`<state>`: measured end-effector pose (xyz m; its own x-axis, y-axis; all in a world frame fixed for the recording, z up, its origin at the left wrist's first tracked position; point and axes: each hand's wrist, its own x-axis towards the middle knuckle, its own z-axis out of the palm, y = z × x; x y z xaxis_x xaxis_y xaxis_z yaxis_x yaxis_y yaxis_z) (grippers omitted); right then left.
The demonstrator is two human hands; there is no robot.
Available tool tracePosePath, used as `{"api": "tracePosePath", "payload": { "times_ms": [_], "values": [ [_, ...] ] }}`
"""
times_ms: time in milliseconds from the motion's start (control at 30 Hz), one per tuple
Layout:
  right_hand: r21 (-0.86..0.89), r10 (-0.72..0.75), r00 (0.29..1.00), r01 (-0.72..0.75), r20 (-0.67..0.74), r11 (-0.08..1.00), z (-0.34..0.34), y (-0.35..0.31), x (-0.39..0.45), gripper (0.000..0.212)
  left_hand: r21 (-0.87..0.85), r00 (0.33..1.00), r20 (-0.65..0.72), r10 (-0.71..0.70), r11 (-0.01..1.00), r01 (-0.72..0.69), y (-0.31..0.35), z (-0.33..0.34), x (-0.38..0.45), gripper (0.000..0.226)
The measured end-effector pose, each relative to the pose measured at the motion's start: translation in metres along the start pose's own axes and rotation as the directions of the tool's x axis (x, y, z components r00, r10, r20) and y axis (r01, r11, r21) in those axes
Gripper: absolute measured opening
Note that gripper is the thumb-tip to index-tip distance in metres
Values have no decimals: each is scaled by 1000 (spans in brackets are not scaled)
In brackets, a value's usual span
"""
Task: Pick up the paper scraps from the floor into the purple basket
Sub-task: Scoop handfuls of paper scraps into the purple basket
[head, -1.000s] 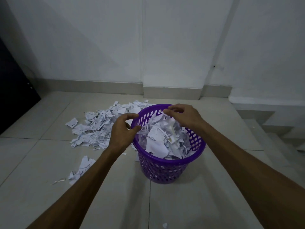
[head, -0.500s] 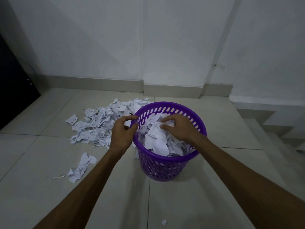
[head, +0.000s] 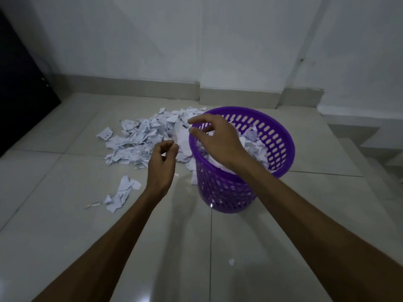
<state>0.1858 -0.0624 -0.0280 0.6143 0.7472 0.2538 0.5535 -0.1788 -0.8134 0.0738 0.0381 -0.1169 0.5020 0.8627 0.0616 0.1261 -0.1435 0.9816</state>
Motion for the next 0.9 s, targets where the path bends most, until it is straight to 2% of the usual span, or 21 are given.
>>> {"api": "tracePosePath", "payload": {
  "times_ms": [200, 367, 533, 600, 733, 900],
  "values": [
    [80, -70, 985, 58, 158, 995, 47, -23, -18, 20, 58, 998, -29, -54, 997, 55, -30, -38, -11, 25],
    [108, -14, 968, -13, 251, 994, 82, -6, -41, 21, 112, 996, 15, -91, 990, 89, -53, -56, -32, 22],
    [65, 136, 935, -166, 328, 984, 98, 33, -85, 21, 124, 986, 61, -155, 981, 146, -75, -58, -54, 28],
    [34, 238, 905, -267, 353, 963, 99, 57, -107, 21, 120, 971, 104, -214, 972, 202, -87, -51, -67, 28],
    [15, 380, 834, -421, 399, 907, 83, 101, -136, 26, 106, 944, 220, -247, 968, 229, -98, -42, -85, 23],
    [-59, 454, 802, -470, 389, 880, 45, 140, -160, 37, 176, 892, 387, -232, 969, 176, -102, -28, -98, 24]
  ]
}}
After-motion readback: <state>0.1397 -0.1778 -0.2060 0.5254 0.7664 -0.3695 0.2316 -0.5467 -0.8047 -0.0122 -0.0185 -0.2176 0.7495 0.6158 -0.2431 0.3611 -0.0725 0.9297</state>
